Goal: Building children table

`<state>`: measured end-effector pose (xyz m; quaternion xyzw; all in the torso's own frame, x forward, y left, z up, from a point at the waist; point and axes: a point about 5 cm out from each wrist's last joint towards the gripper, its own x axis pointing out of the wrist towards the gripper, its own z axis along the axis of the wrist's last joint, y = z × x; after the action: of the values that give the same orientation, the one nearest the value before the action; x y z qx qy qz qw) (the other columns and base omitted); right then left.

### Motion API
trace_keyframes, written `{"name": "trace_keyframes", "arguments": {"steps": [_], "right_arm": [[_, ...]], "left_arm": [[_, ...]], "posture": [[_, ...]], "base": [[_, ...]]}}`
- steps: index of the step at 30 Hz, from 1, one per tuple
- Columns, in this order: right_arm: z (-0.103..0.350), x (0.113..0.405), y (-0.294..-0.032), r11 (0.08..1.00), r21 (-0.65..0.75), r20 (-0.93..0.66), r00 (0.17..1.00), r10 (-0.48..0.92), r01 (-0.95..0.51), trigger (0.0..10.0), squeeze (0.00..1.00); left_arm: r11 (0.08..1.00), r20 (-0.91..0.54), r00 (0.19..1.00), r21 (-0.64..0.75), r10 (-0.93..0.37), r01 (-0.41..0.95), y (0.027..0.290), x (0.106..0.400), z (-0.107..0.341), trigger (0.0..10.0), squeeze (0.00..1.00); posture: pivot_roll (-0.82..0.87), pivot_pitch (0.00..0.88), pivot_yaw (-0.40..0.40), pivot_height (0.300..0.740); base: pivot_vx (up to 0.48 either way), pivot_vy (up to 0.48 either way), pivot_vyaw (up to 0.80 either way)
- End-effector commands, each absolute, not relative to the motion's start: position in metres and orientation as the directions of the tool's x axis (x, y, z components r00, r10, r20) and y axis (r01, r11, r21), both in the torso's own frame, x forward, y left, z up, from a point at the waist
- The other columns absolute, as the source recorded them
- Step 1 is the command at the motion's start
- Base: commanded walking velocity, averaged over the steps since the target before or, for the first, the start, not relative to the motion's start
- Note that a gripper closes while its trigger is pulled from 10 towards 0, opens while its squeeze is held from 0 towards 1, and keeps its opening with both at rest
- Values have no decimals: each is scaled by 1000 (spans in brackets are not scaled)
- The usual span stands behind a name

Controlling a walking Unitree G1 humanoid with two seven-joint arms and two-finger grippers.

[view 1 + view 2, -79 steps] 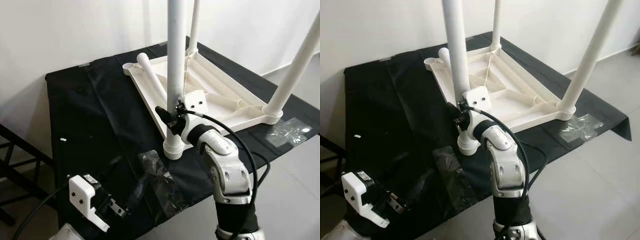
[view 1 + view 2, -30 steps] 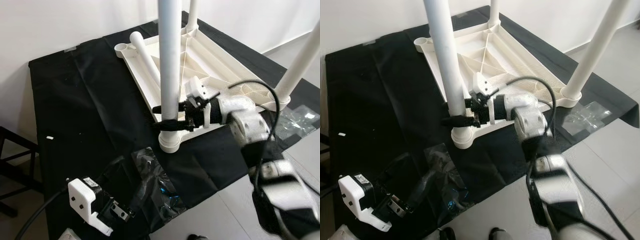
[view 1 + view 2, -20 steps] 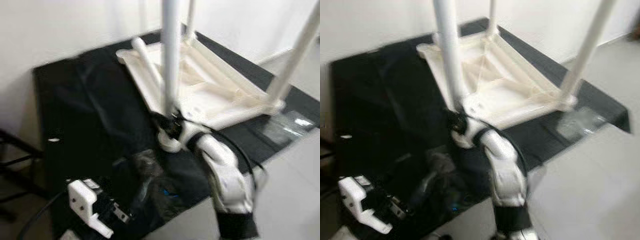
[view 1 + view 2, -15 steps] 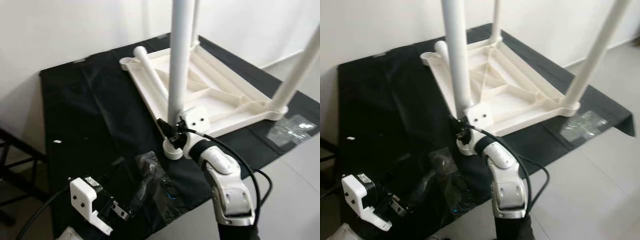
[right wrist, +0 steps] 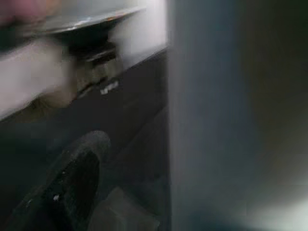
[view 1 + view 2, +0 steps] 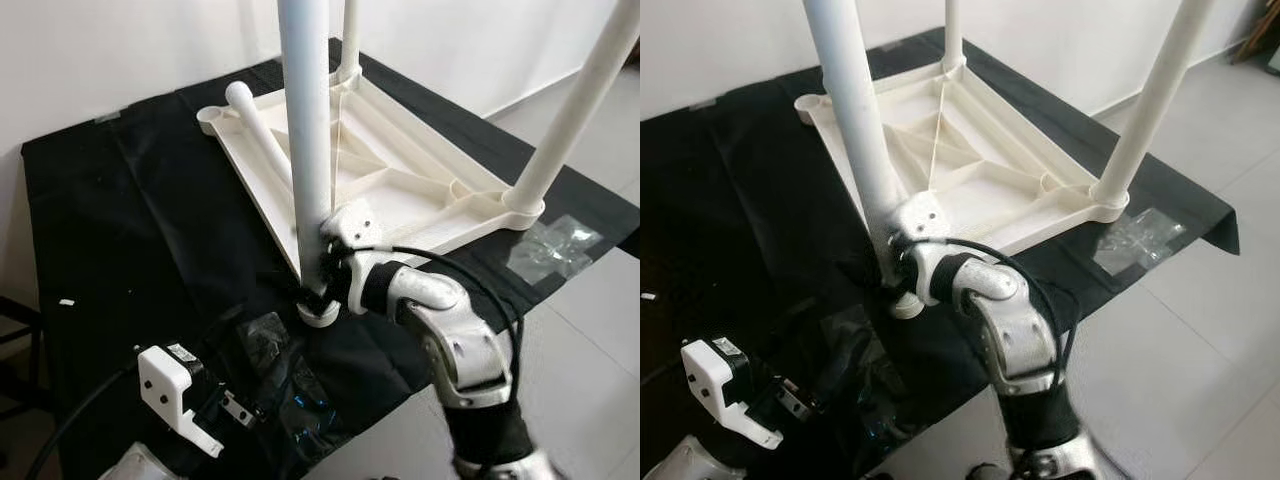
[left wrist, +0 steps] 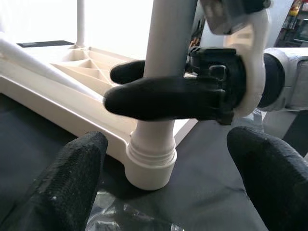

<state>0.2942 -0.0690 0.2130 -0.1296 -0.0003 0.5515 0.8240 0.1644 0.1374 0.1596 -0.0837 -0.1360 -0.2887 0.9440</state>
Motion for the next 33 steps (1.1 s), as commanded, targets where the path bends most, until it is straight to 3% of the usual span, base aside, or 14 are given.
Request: {"name": "trace_keyframes", "arguments": {"steps": [1,10,17,18,19,28,29,32,33], "right_arm": [[219,289,-69,90,-282,-209,153,966,-955,10000,0],[238,313,-73,39,-313,-222,113,968,-949,10000,0],[254,324,-70,-31,-308,-192,30,981,-951,10000,0],[258,324,-69,-69,-296,-185,-14,983,-953,6471,0],[259,325,-70,-103,-282,-182,-52,982,-954,0,0],[257,332,-75,-118,-274,-176,-71,982,-955,0,0],[257,334,-77,-96,-280,-167,-50,985,-955,0,0],[258,340,-92,82,-301,-104,118,988,-950,0,0],[258,340,-92,82,-301,-104,118,988,-950,0,0]], "left_arm": [[823,291,804,-89,-518,562,138,162,156,10000,0],[821,292,803,-89,-519,564,138,161,157,10000,0],[821,290,803,-90,-520,564,137,159,158,10000,0],[821,289,804,-90,-520,564,137,159,158,10000,0],[821,288,804,-91,-521,564,137,158,158,10000,0],[822,286,806,-92,-519,562,137,158,158,10000,0],[822,286,806,-91,-519,562,137,158,158,10000,0],[822,289,806,-93,-518,562,137,160,158,10000,0],[822,289,806,-93,-518,562,137,160,158,10000,0]], "posture": [[1,174,42,740],[-6,191,39,740],[-3,199,43,740],[-3,204,42,740],[-6,202,43,740],[-9,199,46,740],[-11,202,44,740],[-9,201,40,740],[-9,201,40,740]], "base": [[0,0,0],[0,0,0],[0,0,0],[0,0,0],[0,0,0],[0,0,0],[0,0,0],[0,0,0],[0,0,0]]}}
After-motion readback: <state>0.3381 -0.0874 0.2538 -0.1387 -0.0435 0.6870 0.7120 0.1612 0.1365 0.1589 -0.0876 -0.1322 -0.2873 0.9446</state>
